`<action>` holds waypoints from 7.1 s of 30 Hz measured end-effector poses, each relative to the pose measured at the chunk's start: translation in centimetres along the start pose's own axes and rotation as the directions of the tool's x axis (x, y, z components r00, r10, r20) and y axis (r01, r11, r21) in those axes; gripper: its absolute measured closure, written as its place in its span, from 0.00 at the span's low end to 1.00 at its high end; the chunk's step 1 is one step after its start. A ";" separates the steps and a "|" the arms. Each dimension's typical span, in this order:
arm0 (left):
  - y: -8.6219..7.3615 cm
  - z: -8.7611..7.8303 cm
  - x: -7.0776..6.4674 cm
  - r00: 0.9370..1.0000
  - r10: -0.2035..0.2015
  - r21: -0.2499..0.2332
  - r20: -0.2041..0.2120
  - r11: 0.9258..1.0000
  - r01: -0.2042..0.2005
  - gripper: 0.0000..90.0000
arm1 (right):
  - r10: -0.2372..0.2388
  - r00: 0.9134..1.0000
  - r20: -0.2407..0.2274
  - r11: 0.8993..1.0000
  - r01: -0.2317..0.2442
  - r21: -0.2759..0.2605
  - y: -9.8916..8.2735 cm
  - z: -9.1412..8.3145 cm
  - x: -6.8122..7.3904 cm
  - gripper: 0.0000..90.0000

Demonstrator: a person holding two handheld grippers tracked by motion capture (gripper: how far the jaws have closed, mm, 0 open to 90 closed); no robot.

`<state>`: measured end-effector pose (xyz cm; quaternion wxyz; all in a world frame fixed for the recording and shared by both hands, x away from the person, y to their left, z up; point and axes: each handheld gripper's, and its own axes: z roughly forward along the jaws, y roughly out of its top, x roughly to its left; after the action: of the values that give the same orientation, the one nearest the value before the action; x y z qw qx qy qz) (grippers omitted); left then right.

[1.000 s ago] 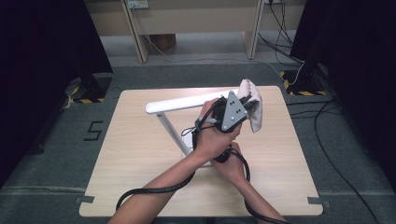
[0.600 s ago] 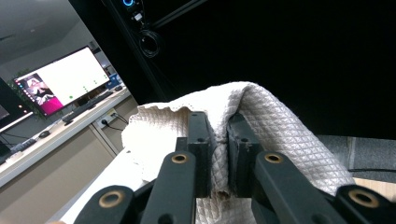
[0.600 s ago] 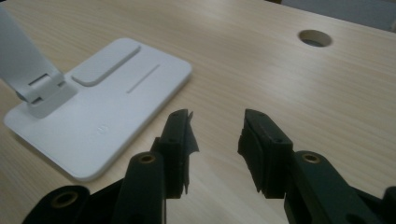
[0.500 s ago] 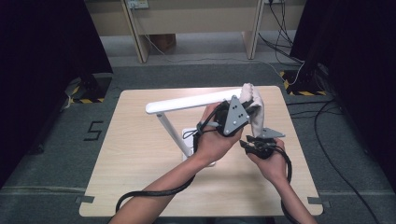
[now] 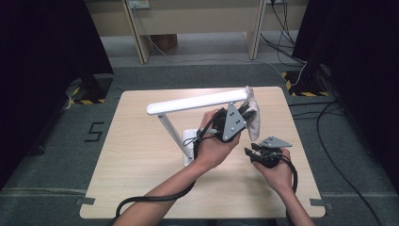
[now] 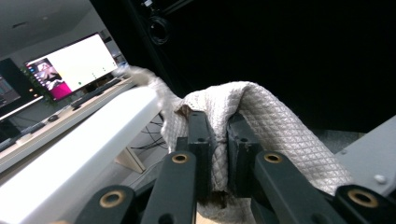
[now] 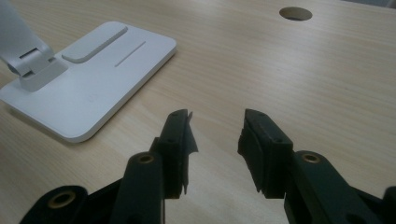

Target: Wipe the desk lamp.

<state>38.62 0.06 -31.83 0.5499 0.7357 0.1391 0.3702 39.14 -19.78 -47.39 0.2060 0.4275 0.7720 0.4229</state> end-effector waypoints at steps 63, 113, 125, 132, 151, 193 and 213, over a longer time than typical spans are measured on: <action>-4.1 -6.5 1.2 0.993 0.021 0.038 -0.120 0.999 -0.016 0.91 | 0.012 1.000 -0.024 0.999 -0.011 0.032 -1.4 1.6 1.1 0.70; -8.8 -19.7 9.9 0.946 -0.142 -0.004 -0.291 0.989 0.148 0.91 | -0.100 0.984 -0.147 0.992 0.110 0.058 2.9 8.6 7.0 0.74; -9.3 -20.1 10.3 0.938 -0.150 0.013 -0.311 0.987 0.162 0.91 | -0.103 0.982 -0.158 0.990 0.116 0.077 2.7 9.9 7.8 0.76; -9.3 -19.9 10.9 0.934 -0.164 0.007 -0.317 0.984 0.176 0.91 | -0.097 0.982 -0.162 0.991 0.111 0.079 2.5 10.3 7.9 0.76; -9.0 -18.5 10.2 0.934 -0.161 0.005 -0.319 0.985 0.172 0.91 | -0.121 0.979 -0.164 0.991 0.129 0.041 2.0 10.4 8.1 0.91; -10.6 -17.5 7.0 0.915 -0.102 0.082 -0.391 0.986 0.145 0.90 | -0.108 0.978 -0.177 0.992 0.117 0.041 2.0 10.4 8.0 0.92; -11.4 -17.4 5.4 0.909 -0.145 0.082 -0.392 0.978 0.192 0.89 | -0.106 0.978 -0.178 0.993 0.115 0.039 2.0 10.4 7.9 0.92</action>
<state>32.49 19.71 -38.00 0.4975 0.6655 0.3286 0.4491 42.85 -7.65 -51.23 0.1495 0.3498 0.8200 0.4276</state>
